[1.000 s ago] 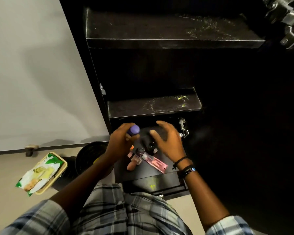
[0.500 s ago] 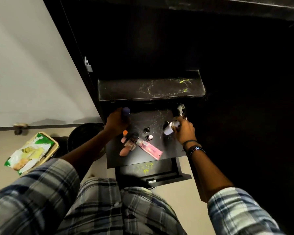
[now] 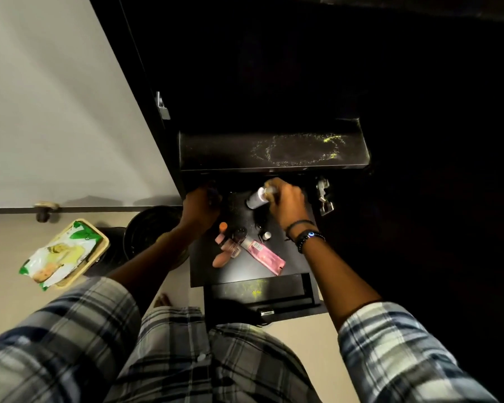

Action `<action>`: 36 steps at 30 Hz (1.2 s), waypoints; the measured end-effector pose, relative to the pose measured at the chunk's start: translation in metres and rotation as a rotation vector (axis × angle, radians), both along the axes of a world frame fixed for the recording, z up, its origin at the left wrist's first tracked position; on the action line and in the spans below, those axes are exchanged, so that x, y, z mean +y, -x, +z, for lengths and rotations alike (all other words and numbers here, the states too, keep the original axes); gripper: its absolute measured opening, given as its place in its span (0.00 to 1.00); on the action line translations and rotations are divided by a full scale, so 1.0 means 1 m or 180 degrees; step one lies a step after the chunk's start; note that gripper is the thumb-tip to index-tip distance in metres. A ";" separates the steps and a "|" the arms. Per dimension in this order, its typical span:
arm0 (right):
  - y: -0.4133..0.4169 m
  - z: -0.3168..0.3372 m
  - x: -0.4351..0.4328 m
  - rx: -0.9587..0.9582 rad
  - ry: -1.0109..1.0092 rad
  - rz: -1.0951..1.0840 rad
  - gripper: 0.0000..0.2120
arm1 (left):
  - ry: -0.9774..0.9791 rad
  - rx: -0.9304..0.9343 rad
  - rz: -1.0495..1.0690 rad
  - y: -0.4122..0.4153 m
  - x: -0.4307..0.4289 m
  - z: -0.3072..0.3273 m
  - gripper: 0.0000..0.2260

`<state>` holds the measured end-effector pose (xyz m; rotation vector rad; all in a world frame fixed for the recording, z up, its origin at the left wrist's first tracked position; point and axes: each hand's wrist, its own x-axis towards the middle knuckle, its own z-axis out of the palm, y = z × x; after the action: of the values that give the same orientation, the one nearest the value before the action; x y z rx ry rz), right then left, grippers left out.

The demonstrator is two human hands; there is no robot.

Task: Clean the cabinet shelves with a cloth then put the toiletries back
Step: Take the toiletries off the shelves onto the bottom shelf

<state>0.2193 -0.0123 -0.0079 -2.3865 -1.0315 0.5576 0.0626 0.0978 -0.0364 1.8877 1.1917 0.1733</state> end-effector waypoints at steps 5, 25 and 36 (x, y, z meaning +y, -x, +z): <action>0.014 -0.001 0.037 -0.0043 0.0539 0.0385 0.13 | -0.0303 -0.0116 -0.0043 0.007 -0.001 0.005 0.14; 0.019 -0.015 -0.003 0.0106 0.0056 -0.0300 0.22 | -0.0729 -0.0328 -0.0507 0.049 -0.041 0.014 0.24; 0.023 -0.038 -0.030 0.0617 0.0854 -0.0279 0.13 | -0.0478 -0.0098 -0.0677 0.051 -0.049 -0.003 0.24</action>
<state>0.1966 -0.0421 -0.0457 -2.5293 -0.8062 0.9250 0.0115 0.0489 -0.0399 2.1206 0.9720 0.1787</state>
